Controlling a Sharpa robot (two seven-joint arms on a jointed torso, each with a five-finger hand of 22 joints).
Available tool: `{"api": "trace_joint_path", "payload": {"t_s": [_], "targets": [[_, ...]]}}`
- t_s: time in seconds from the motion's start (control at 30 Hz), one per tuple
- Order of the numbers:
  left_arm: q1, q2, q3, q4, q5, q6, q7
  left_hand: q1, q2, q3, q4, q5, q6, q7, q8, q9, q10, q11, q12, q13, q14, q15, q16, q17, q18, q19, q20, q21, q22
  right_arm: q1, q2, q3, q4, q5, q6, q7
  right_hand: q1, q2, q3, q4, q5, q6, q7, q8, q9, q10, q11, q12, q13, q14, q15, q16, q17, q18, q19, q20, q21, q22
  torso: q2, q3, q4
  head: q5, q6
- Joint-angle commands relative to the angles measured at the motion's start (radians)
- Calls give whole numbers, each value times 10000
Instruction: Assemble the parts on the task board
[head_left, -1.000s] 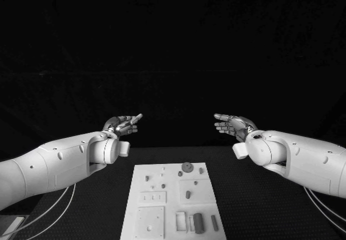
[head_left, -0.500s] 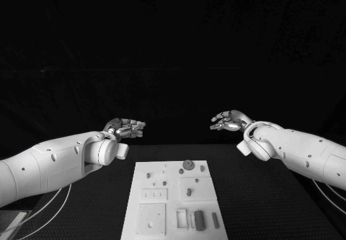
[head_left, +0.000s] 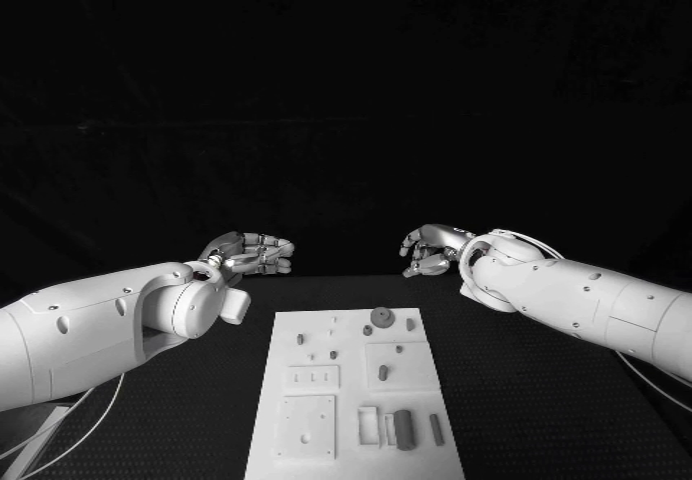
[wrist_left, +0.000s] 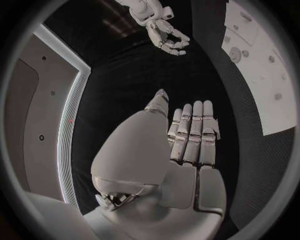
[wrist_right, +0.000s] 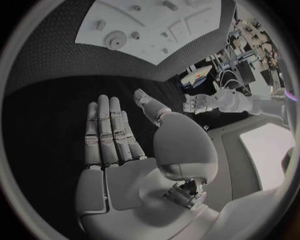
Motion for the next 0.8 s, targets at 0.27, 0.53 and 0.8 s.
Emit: {"api": "trace_joint_path", "payload": {"t_s": [0.27, 0.53, 0.8], "targets": [[47, -106, 17, 423, -96, 315, 239, 53, -5, -152, 6, -7, 80, 149, -101, -56, 64, 60, -81, -48, -63, 72, -113, -11, -101, -54, 54, -86, -29, -201, 350, -6, 129, -1674, 125, -284, 556, -189, -1194, 23, -54, 758, -350, -252, -12, 866, -782, 5228, 5026, 1502, -1342, 5494, 3523, 299, 3226, -1324, 2947, 603, 524, 152, 635, -275, 110], [41, -38, 11, 435, -96, 365, 251, 36, 13, -174, 9, -6, 83, 153, -113, -70, 68, 62, -97, -59, -63, 76, -133, -8, -102, -55, 57, -95, -32, -409, 474, -5, 178, -2134, 499, -374, 476, -79, -1163, 15, 51, 903, -233, -469, 33, -506, -668, 8675, 8043, 1146, -1189, 7830, 4789, 334, 3100, -1655, 4973, 575, 784, 150, 904, -546, 156], [21, -47, 3, 354, -53, 367, 241, -20, 28, -237, 11, -7, 49, 221, -166, -113, 64, 83, -144, -88, -48, 76, -172, 5, -99, -50, 58, -114, -37, -594, 419, -5, 353, -2354, 749, -426, 279, -89, -866, 23, 18, 878, -138, -667, 77, -655, -570, 9410, 8494, 1073, -1132, 8486, 4860, 334, 2856, -1758, 5877, 539, 1018, 176, 1027, -674, 120]]}}
